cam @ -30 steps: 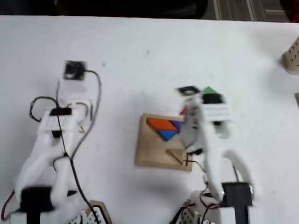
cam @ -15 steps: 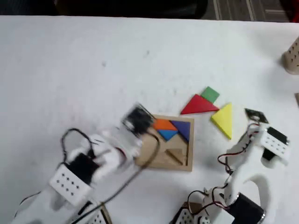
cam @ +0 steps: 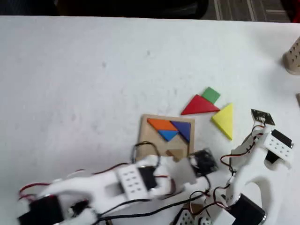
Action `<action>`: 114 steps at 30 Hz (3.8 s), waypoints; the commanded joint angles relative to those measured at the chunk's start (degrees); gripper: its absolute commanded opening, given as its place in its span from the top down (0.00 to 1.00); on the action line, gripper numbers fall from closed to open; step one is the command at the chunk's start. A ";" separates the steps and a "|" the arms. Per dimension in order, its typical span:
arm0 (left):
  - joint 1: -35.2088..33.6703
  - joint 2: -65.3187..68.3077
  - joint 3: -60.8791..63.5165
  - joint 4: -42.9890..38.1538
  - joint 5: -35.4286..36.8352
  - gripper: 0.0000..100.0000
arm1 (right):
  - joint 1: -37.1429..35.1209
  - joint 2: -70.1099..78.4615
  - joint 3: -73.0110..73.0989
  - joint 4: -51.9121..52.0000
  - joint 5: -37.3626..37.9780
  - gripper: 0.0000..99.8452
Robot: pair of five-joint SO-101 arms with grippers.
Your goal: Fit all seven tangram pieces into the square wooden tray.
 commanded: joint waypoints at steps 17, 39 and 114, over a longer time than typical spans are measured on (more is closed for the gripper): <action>-4.62 9.27 -11.87 -1.76 0.44 0.98 | 0.40 -1.98 0.18 -1.98 0.88 0.98; -6.46 18.68 -16.35 -4.22 0.62 0.98 | 0.40 -1.98 0.18 -1.80 0.88 0.98; -5.23 10.42 -6.77 -6.24 0.88 0.98 | 0.40 -1.98 1.58 -1.98 3.69 0.98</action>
